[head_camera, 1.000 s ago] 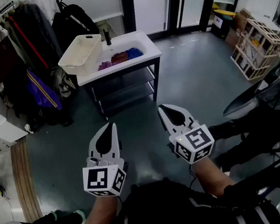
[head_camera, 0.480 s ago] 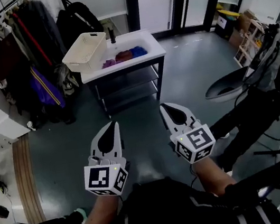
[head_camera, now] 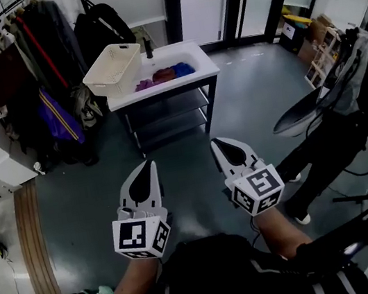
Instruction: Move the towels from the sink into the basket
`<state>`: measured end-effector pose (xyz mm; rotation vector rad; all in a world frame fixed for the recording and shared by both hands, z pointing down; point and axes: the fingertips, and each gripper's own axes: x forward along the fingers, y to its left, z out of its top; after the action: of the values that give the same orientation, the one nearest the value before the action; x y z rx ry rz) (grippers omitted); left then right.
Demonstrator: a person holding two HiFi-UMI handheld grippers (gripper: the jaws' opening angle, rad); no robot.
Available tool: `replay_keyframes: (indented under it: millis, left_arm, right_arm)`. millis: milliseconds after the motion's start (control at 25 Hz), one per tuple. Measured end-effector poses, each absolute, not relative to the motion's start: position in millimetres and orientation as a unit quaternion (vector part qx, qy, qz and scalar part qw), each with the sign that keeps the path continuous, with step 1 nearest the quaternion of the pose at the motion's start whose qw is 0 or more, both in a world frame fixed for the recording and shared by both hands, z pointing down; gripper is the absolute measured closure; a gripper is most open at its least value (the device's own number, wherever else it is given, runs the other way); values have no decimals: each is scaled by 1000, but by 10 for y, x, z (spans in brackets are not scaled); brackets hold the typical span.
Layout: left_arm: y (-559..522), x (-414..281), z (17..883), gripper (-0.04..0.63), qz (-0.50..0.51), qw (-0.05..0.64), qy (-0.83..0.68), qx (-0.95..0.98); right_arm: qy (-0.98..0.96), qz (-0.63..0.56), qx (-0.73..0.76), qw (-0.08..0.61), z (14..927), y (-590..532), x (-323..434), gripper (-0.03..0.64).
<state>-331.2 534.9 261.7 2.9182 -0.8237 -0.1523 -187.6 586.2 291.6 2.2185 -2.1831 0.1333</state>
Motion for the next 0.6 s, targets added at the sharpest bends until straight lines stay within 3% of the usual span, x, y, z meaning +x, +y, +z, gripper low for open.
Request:
replay_keyframes:
  millis: [600]
  left_arm:
    - [4969, -3598, 2716, 589, -59, 69, -226, 970]
  right_arm:
    - [-695, 29, 718, 33, 2967, 5420, -2227, 612]
